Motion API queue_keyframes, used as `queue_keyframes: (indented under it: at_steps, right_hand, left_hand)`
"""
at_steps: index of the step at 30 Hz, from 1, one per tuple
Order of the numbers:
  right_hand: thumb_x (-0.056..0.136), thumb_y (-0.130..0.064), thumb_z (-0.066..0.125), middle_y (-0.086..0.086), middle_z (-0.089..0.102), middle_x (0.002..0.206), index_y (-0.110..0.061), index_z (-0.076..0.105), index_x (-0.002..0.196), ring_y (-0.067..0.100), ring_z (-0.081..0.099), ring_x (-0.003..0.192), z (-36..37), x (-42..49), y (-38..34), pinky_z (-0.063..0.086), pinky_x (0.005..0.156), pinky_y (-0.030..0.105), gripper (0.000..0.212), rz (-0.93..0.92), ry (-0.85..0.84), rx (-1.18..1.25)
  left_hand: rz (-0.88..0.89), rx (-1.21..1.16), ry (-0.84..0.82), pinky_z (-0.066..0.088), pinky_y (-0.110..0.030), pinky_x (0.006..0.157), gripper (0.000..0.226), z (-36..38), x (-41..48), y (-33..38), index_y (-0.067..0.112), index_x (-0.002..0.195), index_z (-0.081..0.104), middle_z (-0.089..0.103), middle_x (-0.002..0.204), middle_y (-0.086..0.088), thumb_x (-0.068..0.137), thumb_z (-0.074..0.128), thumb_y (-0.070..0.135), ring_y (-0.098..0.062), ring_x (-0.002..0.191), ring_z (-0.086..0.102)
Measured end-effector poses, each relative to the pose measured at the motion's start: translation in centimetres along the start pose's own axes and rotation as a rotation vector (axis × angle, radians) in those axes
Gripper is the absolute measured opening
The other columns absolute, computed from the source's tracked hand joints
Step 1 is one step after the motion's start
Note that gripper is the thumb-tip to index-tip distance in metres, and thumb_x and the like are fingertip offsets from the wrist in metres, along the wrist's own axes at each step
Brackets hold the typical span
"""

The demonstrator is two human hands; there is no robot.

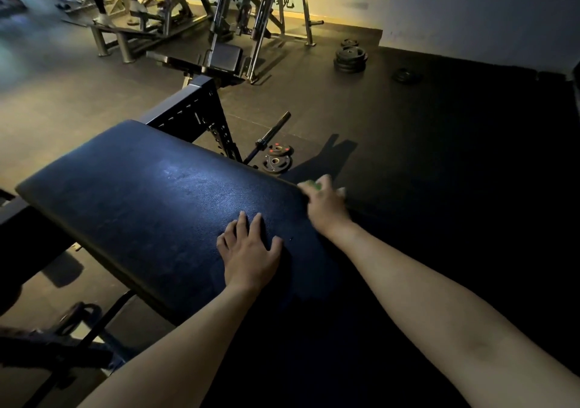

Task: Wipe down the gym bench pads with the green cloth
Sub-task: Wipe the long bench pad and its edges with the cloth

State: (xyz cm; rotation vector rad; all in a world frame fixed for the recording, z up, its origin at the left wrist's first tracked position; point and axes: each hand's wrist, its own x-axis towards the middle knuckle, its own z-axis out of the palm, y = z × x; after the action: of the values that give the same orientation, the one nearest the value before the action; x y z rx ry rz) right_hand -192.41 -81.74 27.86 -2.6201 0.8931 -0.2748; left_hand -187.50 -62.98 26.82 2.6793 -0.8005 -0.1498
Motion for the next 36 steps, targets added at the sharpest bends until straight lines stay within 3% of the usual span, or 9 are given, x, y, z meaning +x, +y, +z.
queue_keyframes:
  at_steps: [2,4,9,14,16,22,28,33,36]
  right_hand:
    - [0.099,-0.017,0.039,0.013,0.039,0.132,-0.026,0.044,0.141,0.036,0.052,0.107,-1.0,0.6,1.6,0.028,0.104,0.049,0.044,0.198,0.022,-0.029]
    - [0.099,-0.017,0.037,0.014,0.041,0.13,-0.02,0.043,0.138,0.035,0.053,0.105,-0.7,0.4,1.3,0.031,0.102,0.05,0.04,0.225,0.001,-0.081]
    - [0.098,-0.014,0.04,0.015,0.042,0.133,-0.016,0.05,0.132,0.033,0.054,0.106,1.6,-1.2,-2.9,0.038,0.095,0.043,0.036,-0.004,-0.015,-0.154]
    - [0.093,-0.016,0.052,0.01,0.05,0.121,-0.026,0.055,0.137,0.033,0.056,0.108,1.1,-3.4,-5.4,0.04,0.098,0.039,0.045,-0.259,-0.244,0.13]
    - [0.093,-0.017,0.049,0.009,0.049,0.12,-0.031,0.056,0.136,0.033,0.057,0.105,0.9,-3.7,-4.7,0.039,0.096,0.039,0.045,-0.272,-0.221,0.105]
    - [0.099,-0.014,0.034,0.011,0.041,0.131,-0.03,0.051,0.138,0.036,0.054,0.106,-2.6,-2.6,2.5,0.034,0.1,0.044,0.045,0.157,0.008,-0.083]
    - [0.099,-0.034,0.044,0.015,0.04,0.136,-0.019,0.047,0.137,0.035,0.044,0.123,-2.6,-3.1,2.3,0.031,0.105,0.05,0.041,0.319,-0.034,-0.074]
    - [0.093,-0.009,0.045,0.017,0.045,0.127,-0.014,0.054,0.132,0.039,0.055,0.109,-0.9,-4.6,-0.8,0.046,0.095,0.043,0.041,0.152,0.048,0.048]
    - [0.091,-0.009,0.047,0.015,0.049,0.122,-0.019,0.057,0.134,0.04,0.058,0.107,0.3,-5.2,-3.4,0.045,0.095,0.04,0.046,-0.039,-0.044,0.108]
  left_hand:
    - [0.007,0.001,0.009,-0.002,-0.048,0.12,0.066,0.0,0.1,0.1,0.031,0.153,0.029,0.014,0.166,-0.004,0.093,0.043,0.055,-0.023,0.149,0.006]
    - [0.007,0.006,0.012,-0.002,-0.047,0.12,0.066,0.0,0.1,0.1,0.031,0.153,0.029,0.014,0.166,-0.004,0.093,0.043,0.055,-0.024,0.15,0.007]
    - [0.002,0.037,0.01,0.001,-0.047,0.121,0.071,0.2,0.2,0.1,0.031,0.154,0.029,0.016,0.166,-0.005,0.089,0.038,0.059,-0.024,0.149,0.008]
    - [0.03,-0.006,0.034,0.007,-0.048,0.121,0.082,0.1,0.1,-0.3,0.024,0.156,0.027,0.024,0.164,-0.003,0.083,0.036,0.059,-0.024,0.149,0.015]
    - [0.048,0.002,0.031,0.008,-0.048,0.12,0.086,-0.1,-0.2,-0.3,0.022,0.157,0.027,0.026,0.164,-0.003,0.081,0.035,0.061,-0.024,0.149,0.017]
    - [0.08,0.075,-0.027,0.008,-0.049,0.111,0.078,-0.7,-1.2,-0.8,0.03,0.153,0.031,0.023,0.164,0.003,0.084,0.033,0.066,-0.022,0.145,0.014]
    - [0.037,0.135,-0.003,0.014,-0.047,0.111,0.07,-0.4,-2.8,-0.9,0.029,0.156,0.026,0.016,0.165,0.006,0.096,0.033,0.065,-0.021,0.144,0.016]
    - [0.046,0.11,0.006,0.012,-0.047,0.115,0.071,-0.1,-2.7,-0.7,0.025,0.155,0.027,0.018,0.165,0.001,0.096,0.034,0.063,-0.025,0.144,0.015]
    - [0.052,0.116,0.027,0.013,-0.047,0.115,0.071,0.1,-2.6,-0.7,0.025,0.154,0.029,0.021,0.163,-0.001,0.095,0.036,0.063,-0.026,0.142,0.017]
